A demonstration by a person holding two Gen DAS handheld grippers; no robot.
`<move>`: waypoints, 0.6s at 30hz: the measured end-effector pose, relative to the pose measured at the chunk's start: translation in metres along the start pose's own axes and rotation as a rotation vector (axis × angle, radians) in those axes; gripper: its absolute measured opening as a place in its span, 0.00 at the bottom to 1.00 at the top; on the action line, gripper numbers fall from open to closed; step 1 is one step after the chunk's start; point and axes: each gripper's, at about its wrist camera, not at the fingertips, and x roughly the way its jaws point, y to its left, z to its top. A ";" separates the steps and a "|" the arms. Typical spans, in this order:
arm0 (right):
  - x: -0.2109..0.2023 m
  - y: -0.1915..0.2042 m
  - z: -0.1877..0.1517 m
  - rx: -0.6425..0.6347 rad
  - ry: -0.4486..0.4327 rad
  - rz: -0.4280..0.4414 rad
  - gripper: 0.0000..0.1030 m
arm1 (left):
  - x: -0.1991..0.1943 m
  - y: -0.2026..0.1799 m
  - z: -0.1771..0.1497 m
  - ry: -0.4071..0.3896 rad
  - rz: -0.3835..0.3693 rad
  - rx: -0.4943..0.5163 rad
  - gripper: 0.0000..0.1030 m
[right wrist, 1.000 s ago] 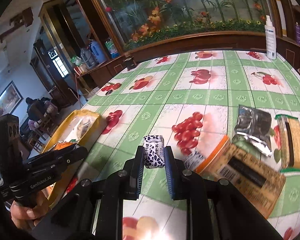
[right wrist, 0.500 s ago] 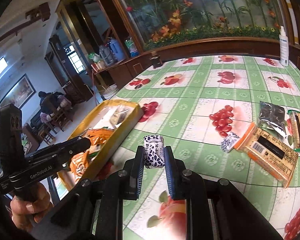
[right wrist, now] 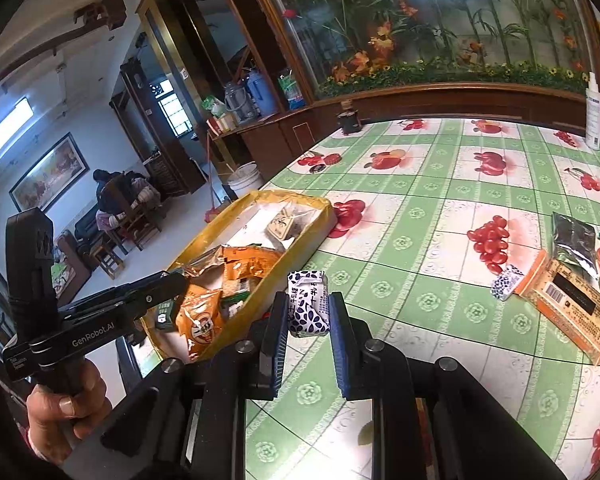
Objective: Organize snacks
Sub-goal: 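Carry the blue-white candy into the yellow tray and open the right gripper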
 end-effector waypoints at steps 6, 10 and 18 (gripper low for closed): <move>0.009 0.015 0.003 -0.018 0.007 0.039 0.19 | -0.003 0.014 -0.001 -0.001 0.028 -0.020 0.29; 0.018 0.026 0.005 -0.027 0.014 0.064 0.19 | -0.005 0.025 -0.004 -0.005 0.046 -0.037 0.29; 0.038 0.051 0.007 -0.057 0.040 0.116 0.19 | -0.004 0.050 -0.008 0.004 0.089 -0.075 0.29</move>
